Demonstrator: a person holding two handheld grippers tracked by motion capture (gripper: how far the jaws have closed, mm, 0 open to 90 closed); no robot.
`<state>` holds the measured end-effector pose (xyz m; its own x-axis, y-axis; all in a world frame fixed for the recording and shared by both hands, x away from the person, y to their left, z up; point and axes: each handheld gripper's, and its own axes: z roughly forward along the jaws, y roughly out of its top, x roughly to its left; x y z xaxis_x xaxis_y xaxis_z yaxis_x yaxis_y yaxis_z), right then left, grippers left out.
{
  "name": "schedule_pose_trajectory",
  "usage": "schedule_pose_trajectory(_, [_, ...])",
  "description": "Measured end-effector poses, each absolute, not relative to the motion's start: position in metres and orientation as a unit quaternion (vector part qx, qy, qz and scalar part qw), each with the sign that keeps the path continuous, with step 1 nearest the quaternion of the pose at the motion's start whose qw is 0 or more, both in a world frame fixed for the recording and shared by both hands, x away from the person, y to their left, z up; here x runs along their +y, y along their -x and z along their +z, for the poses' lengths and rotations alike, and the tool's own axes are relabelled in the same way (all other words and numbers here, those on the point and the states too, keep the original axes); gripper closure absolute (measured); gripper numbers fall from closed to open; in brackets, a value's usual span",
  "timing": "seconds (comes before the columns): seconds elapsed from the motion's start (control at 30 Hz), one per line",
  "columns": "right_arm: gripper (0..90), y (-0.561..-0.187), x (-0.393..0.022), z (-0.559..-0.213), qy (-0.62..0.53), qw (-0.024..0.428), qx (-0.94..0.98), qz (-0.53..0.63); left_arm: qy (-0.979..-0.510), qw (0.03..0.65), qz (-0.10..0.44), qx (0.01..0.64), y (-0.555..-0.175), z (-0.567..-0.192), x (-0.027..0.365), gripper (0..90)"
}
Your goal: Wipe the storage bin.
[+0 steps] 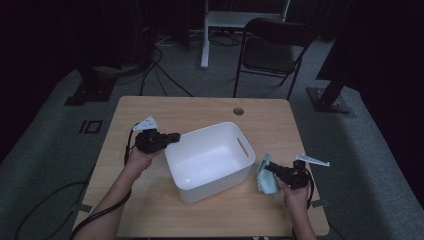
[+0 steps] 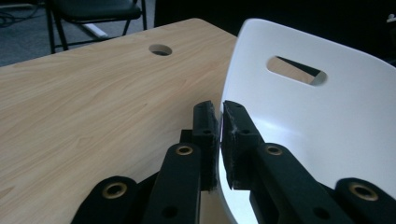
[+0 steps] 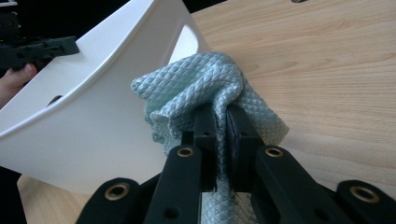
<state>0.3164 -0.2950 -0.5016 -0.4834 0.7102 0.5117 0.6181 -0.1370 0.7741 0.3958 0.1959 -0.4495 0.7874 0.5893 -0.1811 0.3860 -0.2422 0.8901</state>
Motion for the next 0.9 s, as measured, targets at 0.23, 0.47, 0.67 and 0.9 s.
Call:
schedule_pose_trajectory(0.23, [84.2, -0.317, -0.293, -0.502, -0.507, 0.040, 0.656, 0.558, -0.782, 0.531, 0.095, 0.312, -0.394, -0.451, 0.192, 82.6])
schedule_pose_trajectory(0.47, [84.3, -0.317, -0.294, -0.502, -0.508, 0.038, 0.655, 0.558, -0.784, 0.531, 0.091, 0.308, -0.399, -0.450, 0.184, 79.8])
schedule_pose_trajectory(0.67, [84.2, -0.316, -0.295, -0.502, -0.508, 0.040, 0.654, 0.559, -0.786, 0.525, 0.100, 0.310, -0.393, -0.451, 0.184, 87.0])
schedule_pose_trajectory(0.9, [84.2, -0.316, -0.295, -0.502, -0.508, 0.041, 0.654, 0.559, -0.786, 0.509, 0.125, 0.328, -0.381, -0.448, 0.185, 88.2])
